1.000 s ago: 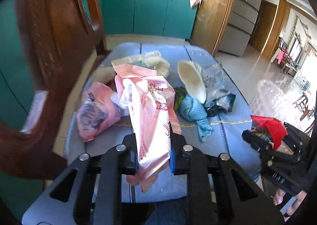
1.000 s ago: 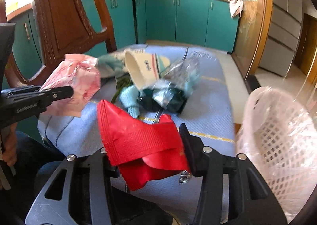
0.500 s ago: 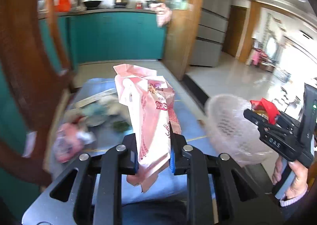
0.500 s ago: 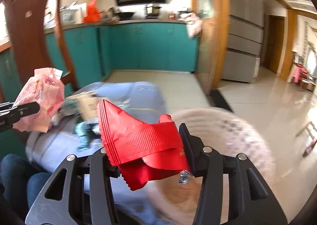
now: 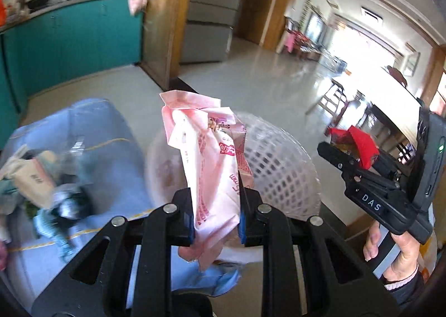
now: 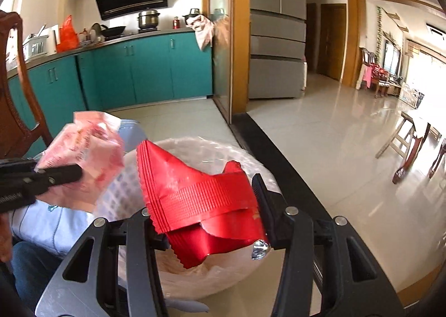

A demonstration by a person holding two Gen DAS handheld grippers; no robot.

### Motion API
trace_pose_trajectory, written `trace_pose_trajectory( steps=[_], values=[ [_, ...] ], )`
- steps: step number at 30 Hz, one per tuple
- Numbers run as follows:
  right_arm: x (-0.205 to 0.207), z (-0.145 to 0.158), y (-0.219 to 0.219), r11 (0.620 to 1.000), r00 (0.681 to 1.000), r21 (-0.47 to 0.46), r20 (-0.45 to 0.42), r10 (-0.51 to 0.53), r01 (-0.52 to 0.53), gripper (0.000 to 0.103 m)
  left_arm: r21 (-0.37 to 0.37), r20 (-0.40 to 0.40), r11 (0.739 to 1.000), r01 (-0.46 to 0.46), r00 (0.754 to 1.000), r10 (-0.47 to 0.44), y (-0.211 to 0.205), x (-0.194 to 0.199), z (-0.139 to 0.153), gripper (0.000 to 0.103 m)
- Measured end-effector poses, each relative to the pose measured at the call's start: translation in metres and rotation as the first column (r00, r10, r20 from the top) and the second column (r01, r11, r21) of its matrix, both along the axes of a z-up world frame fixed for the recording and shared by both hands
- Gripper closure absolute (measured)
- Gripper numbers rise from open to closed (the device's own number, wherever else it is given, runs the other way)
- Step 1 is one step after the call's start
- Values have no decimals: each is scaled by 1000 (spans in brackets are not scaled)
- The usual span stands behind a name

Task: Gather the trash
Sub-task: 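Carry the red wrapper and pink bag over the wastebasket and release both, then grasp the pink plastic bag on the table with the right tool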

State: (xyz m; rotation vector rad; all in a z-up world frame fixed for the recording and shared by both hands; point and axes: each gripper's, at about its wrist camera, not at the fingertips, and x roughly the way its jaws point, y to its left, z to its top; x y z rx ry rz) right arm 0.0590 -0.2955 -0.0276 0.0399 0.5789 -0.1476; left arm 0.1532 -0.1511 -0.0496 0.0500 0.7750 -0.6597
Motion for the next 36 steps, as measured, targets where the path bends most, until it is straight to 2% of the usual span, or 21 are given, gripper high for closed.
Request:
trace_pose_trajectory(
  steps=[3,5,6,7,9,11,15,17,19,21,24,26,27,28,29,30,31,33,34,36],
  values=[
    [2,-2,-7,1000,1000,10,-4,-10,10,55,15,-25,999,31,999,-31,-21,5,-15,80],
    [6,-3,-11,1000,1000,15,-8,-13,13,55,19,-35,999,43,999,-42,-30,13,-23,60],
    [9,-5,-12,1000,1000,19,-12,-14,14,54,30,-41,999,32,999,-31,-33,20,-28,35],
    [10,-6,-14,1000,1000,25,-14,-14,14,54,40,-37,999,12,999,-11,-31,25,-30,29],
    [15,-8,-14,999,1000,41,-16,-9,10,54,60,-32,998,-26,999,28,-26,31,-31,28],
    [19,-9,-12,999,1000,41,-21,-5,6,50,47,-32,997,-55,998,57,-13,34,-30,26],
    [29,-13,-3,1000,999,30,-39,1,1,18,72,33,985,-155,988,153,21,29,-23,23],
    [32,-14,6,1000,999,19,-43,19,-18,13,94,79,971,-219,974,212,43,28,-18,22],
    [36,-15,12,999,998,13,-51,38,-37,11,119,118,941,-318,945,304,68,28,-14,21],
    [39,-15,22,998,996,19,-58,63,-62,11,142,149,894,-425,902,405,99,24,-13,22],
    [44,-13,48,988,988,53,-49,145,-143,11,141,134,847,-513,857,497,142,10,-17,26],
    [46,-11,70,979,979,53,-28,200,-199,11,127,113,826,-549,835,538,173,-4,-17,27],
    [50,-9,88,967,969,59,-16,248,-246,12,129,115,812,-569,822,558,185,-10,-18,30],
    [53,-9,101,956,958,72,-14,286,-285,16,138,126,794,-592,805,579,194,-18,-17,33],
    [60,-9,120,936,939,97,-18,343,-340,22,145,135,781,-608,794,593,203,-26,-16,35],
    [64,-9,135,918,923,114,-21,385,-381,32,151,151,752,-642,767,624,217,-36,-14,42],
    [71,-10,160,884,892,139,-15,452,-446,39,148,156,738,-658,752,640,227,-47,-13,48],
    [81,-13,201,826,837,167,-8,547,-538,44,139,158,717,-683,730,665,246,-61,-9,50],
    [89,-17,232,784,796,179,-12,606,-594,44,139,166,707,-694,720,674,255,-69,-6,50],
    [98,-24,271,732,742,198,-30,669,-652,45,144,180,693,-706,708,683,261,-81,1,50]
  ],
)
